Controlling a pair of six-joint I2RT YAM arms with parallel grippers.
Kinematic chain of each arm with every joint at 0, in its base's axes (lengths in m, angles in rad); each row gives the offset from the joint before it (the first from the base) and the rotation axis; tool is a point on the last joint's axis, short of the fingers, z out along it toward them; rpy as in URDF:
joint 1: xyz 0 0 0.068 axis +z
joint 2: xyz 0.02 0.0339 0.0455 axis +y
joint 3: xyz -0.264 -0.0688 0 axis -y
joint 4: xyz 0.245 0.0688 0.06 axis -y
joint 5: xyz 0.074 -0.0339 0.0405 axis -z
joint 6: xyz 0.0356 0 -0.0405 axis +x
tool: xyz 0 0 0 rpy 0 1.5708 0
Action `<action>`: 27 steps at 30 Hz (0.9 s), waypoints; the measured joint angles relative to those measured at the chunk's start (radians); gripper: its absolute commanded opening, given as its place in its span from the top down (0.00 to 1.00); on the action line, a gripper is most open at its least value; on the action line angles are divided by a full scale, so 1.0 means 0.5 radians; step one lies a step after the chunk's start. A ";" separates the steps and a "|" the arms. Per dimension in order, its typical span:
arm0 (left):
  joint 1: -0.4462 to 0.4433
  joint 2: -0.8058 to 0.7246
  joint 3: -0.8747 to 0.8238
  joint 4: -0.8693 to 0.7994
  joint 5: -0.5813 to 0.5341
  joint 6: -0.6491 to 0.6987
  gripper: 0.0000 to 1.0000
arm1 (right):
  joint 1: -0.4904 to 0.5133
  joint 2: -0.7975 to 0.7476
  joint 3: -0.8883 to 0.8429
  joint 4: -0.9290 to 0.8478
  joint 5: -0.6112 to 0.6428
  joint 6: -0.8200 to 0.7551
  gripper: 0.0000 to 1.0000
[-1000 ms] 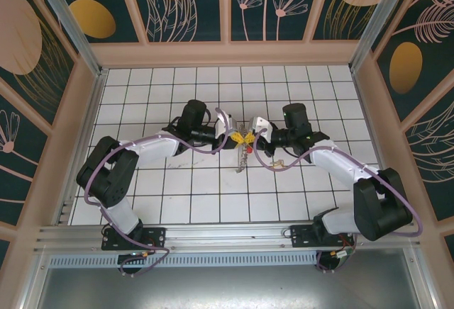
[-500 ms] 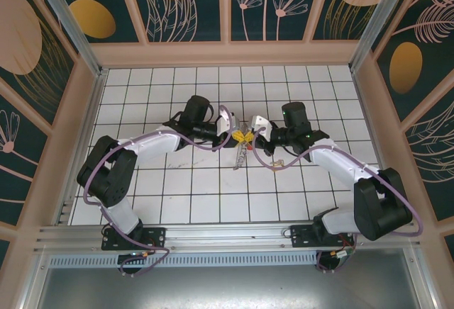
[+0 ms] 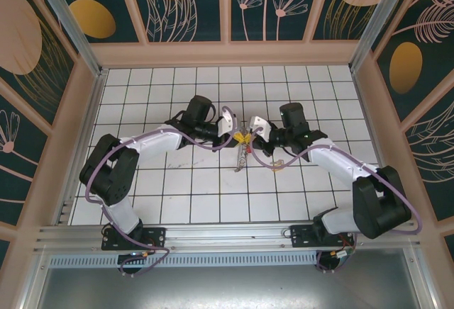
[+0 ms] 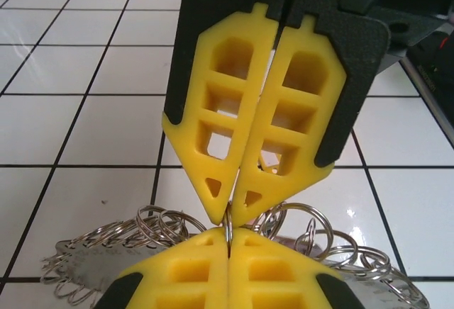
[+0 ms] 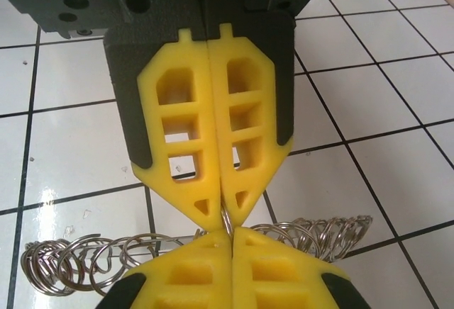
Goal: Put the keys on the keyring
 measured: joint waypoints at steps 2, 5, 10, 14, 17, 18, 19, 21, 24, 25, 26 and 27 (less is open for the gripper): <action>-0.007 -0.027 -0.073 0.129 0.014 -0.060 1.00 | -0.031 0.000 -0.032 0.045 -0.089 0.037 0.89; -0.009 -0.049 -0.167 0.330 0.059 -0.186 1.00 | -0.063 0.000 -0.079 0.143 -0.205 0.092 0.88; -0.008 -0.051 -0.274 0.624 0.137 -0.384 1.00 | -0.116 0.000 -0.143 0.285 -0.363 0.175 0.87; -0.002 -0.051 -0.315 0.801 0.168 -0.500 1.00 | -0.150 0.000 -0.157 0.375 -0.437 0.220 0.84; -0.001 -0.051 -0.336 0.887 0.181 -0.558 1.00 | -0.163 0.000 -0.170 0.423 -0.466 0.241 0.84; 0.000 -0.051 -0.343 0.915 0.182 -0.575 1.00 | -0.163 0.000 -0.173 0.439 -0.472 0.244 0.84; 0.000 -0.051 -0.348 0.941 0.187 -0.594 1.00 | -0.165 0.000 -0.175 0.451 -0.478 0.251 0.84; 0.002 -0.051 -0.350 0.967 0.190 -0.616 1.00 | -0.169 0.000 -0.177 0.468 -0.484 0.258 0.85; 0.002 -0.051 -0.356 0.996 0.190 -0.638 1.00 | -0.177 0.000 -0.178 0.481 -0.488 0.263 0.83; 0.002 -0.052 -0.360 1.006 0.191 -0.645 1.00 | -0.178 0.000 -0.179 0.484 -0.488 0.263 0.83; 0.002 -0.051 -0.364 1.020 0.191 -0.652 1.00 | -0.179 0.000 -0.180 0.485 -0.487 0.263 0.84; 0.002 -0.051 -0.365 1.031 0.192 -0.655 1.00 | -0.180 0.000 -0.183 0.489 -0.487 0.263 0.85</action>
